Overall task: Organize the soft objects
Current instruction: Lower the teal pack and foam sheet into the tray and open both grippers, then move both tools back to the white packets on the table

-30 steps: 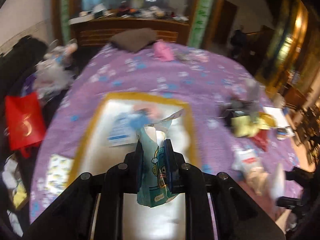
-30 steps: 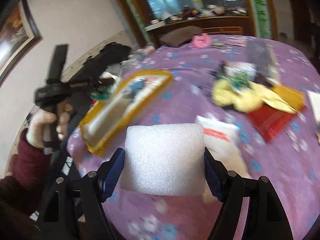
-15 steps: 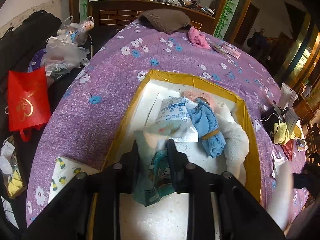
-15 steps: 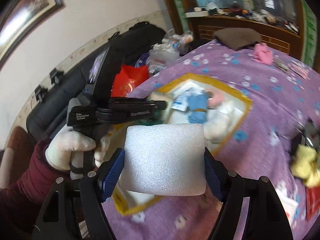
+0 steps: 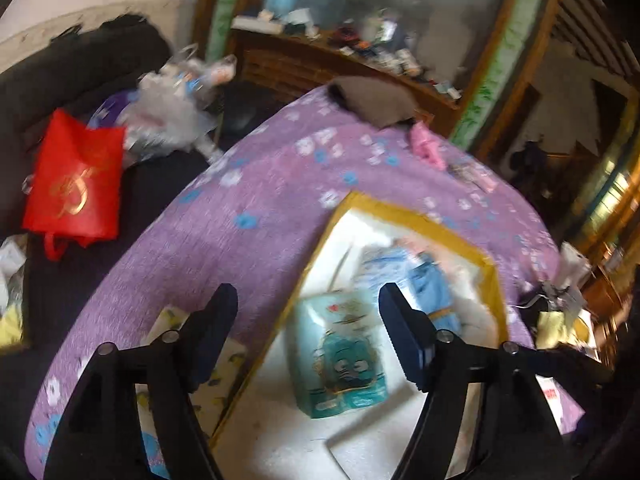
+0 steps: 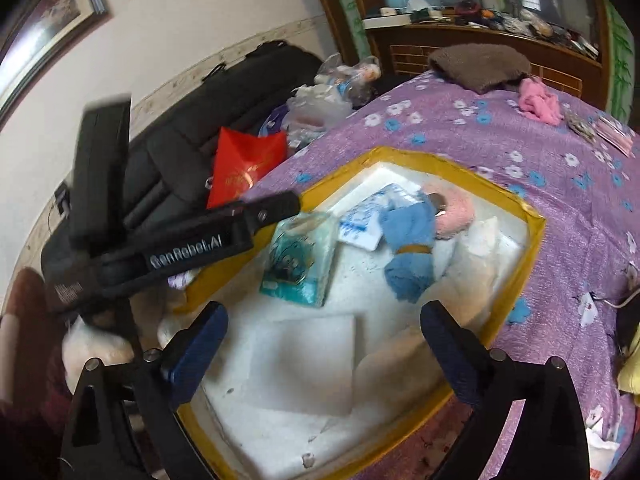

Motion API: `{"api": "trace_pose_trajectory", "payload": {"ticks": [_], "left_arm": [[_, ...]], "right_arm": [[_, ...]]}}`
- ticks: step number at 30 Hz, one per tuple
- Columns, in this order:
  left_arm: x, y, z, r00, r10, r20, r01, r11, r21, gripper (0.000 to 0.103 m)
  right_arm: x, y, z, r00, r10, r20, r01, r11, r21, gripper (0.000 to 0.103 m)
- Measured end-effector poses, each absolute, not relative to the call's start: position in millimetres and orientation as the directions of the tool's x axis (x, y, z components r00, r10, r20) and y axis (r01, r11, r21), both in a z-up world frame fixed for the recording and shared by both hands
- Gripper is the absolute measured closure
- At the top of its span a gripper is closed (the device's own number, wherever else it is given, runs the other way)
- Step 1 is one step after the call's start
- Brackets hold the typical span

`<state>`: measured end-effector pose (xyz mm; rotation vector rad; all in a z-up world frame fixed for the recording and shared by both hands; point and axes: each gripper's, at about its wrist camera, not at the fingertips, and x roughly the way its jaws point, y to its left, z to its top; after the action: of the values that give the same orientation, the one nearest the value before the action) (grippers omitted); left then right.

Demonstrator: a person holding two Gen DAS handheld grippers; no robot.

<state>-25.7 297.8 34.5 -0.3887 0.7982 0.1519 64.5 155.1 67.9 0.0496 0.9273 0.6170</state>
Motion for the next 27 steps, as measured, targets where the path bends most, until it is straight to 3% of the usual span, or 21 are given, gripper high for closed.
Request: {"api": "trace_pose_trajectory", "payload": {"ticks": [8,18,27], "left_arm": [[-31,271,25,0.627,0.098,-0.773,-0.346,0.924,-0.163,0.030],[-53,240,53,0.673,0.191,-0.715,-0.344,0.936,-0.074,0.030],[-72,167,87,0.727,0.198,-0.658,-0.215,0.975,0.055,0.029]], "right_arm": [[43,97,80,0.513,0.487,-0.706,-0.399,0.864,0.306,0.004],[-21,-7,91,0.621,0.385,-0.682,-0.256,0.923,0.288,0.004],[-73,-96,87,0.695,0.315,-0.647,-0.105,0.934,0.342,0.004]]}}
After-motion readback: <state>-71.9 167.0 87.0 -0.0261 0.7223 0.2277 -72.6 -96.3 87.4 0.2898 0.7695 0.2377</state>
